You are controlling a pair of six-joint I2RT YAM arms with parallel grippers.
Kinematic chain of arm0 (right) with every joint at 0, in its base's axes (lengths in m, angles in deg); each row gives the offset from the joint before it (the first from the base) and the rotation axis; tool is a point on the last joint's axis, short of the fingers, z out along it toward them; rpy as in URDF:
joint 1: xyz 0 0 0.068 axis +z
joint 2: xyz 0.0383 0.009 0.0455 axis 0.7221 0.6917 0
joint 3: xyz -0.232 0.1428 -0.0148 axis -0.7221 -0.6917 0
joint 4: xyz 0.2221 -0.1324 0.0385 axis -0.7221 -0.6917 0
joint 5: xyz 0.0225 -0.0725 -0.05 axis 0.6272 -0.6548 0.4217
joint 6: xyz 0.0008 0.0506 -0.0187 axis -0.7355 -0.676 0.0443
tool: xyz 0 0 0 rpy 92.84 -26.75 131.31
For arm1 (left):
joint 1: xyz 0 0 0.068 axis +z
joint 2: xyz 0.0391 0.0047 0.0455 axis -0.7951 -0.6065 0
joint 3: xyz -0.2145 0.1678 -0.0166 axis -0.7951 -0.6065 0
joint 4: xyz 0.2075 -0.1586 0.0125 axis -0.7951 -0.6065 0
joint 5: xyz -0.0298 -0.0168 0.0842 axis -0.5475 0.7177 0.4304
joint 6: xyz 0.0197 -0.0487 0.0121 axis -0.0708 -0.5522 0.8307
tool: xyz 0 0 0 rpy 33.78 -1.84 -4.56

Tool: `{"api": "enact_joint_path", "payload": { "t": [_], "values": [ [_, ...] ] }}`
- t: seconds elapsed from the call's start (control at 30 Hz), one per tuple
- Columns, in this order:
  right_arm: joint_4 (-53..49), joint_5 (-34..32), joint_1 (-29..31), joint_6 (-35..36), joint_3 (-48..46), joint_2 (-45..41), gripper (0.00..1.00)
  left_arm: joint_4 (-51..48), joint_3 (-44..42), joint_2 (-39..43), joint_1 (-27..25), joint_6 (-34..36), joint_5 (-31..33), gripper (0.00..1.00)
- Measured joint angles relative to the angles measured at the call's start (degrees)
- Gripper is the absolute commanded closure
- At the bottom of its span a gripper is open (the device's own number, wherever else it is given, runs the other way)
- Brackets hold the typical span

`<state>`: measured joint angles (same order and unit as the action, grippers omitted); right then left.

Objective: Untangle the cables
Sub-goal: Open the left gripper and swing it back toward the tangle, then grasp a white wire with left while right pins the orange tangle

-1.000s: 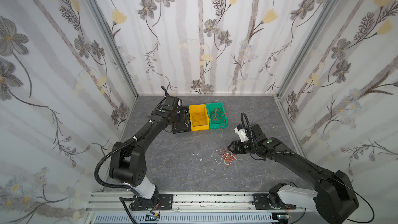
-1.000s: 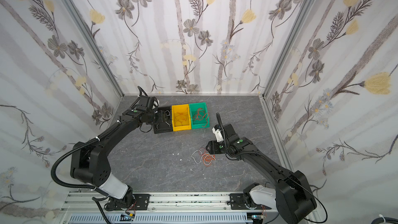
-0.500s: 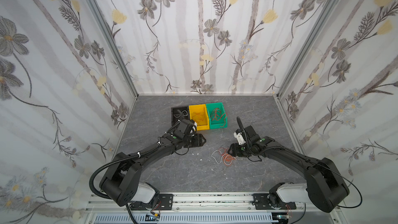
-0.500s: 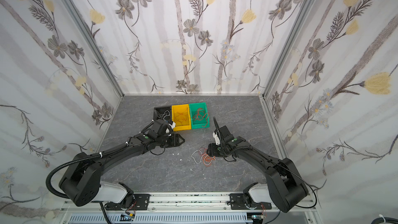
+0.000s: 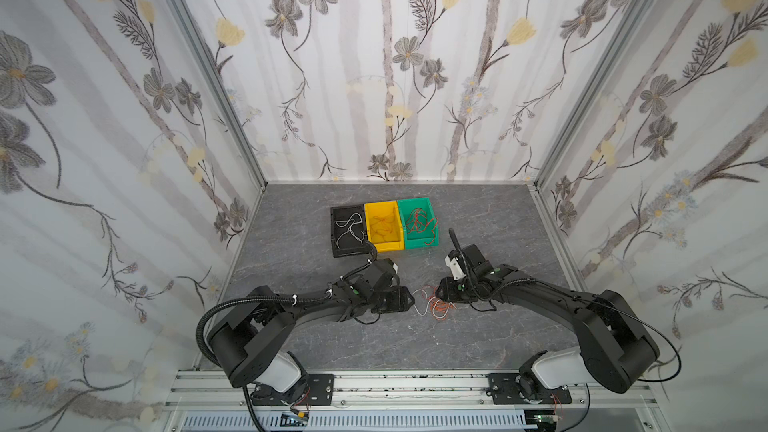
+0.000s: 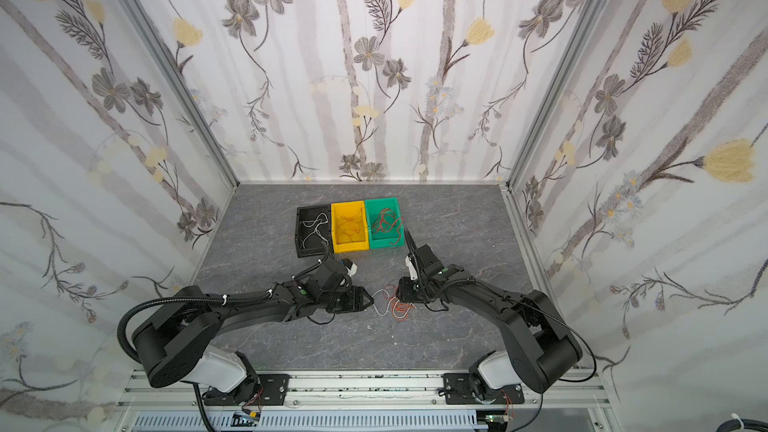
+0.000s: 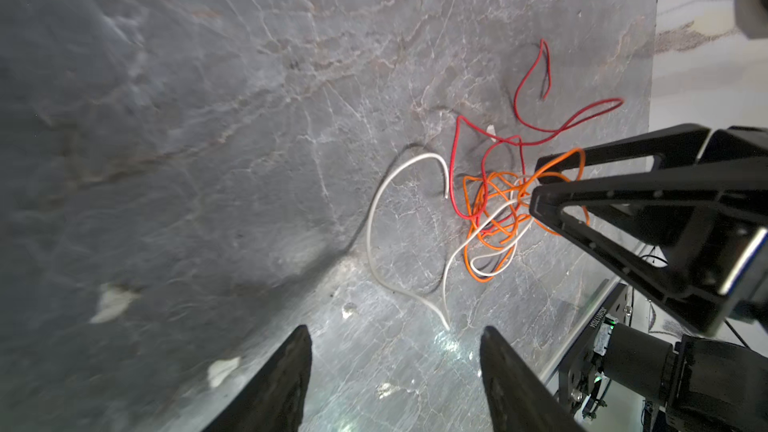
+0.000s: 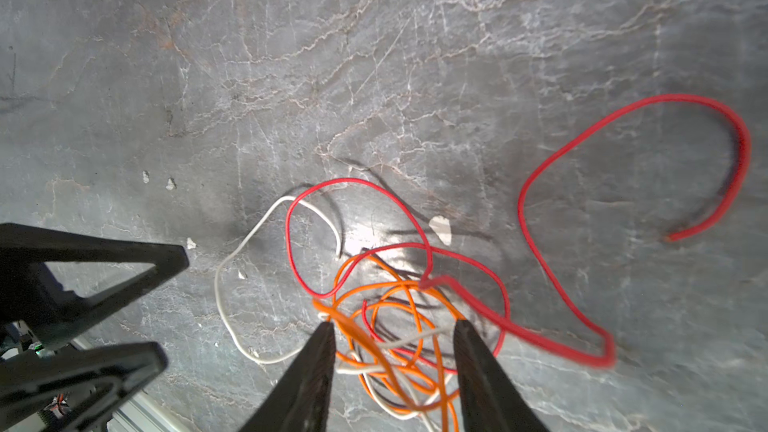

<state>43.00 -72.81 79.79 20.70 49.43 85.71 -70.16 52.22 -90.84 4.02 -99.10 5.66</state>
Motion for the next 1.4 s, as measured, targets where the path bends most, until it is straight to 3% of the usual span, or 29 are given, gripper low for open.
{"api": "enact_joint_path", "payload": {
  "t": [0.1,0.17,0.33,0.43,0.63,1.0,1.07,1.23,1.4],
  "values": [
    [1.1,0.0,1.1,0.0,-0.1,0.2,0.76,1.9,0.3,-1.8,-1.6,-1.2,0.5,0.40],
    [1.7,0.0,1.8,-0.4,-0.3,0.2,0.82,2.1,0.7,-2.6,-2.1,-1.5,1.2,0.51],
    [3.2,0.0,2.8,-1.0,-1.1,-0.8,0.89,2.3,0.8,-4.1,-2.3,-1.9,3.3,0.85],
    [3.5,-0.2,3.0,-1.2,-1.6,-2.2,0.89,2.3,0.8,-4.8,-2.3,-2.5,4.2,0.95],
    [2.8,-3.5,3.0,-1.5,-2.8,-7.3,0.88,0.8,0.8,-2.6,-2.0,-2.6,6.8,1.00],
    [-2.4,-11.8,-1.4,-2.6,-6.7,-12.3,0.93,-8.1,-1.3,12.7,3.5,0.2,12.3,1.00],
    [-2.7,-12.1,-1.9,-3.0,-7.2,-12.8,0.90,-10.1,-1.5,15.8,4.6,0.9,12.9,1.00],
    [-1.0,-8.0,-2.0,-2.9,-6.9,-13.0,0.65,-13.7,-1.2,20.9,6.3,2.5,13.3,1.00],
    [5.1,-1.4,-0.2,-5.2,-5.6,-11.1,0.45,-16.0,-0.3,23.2,6.5,3.5,13.3,1.00]
  ]
}}
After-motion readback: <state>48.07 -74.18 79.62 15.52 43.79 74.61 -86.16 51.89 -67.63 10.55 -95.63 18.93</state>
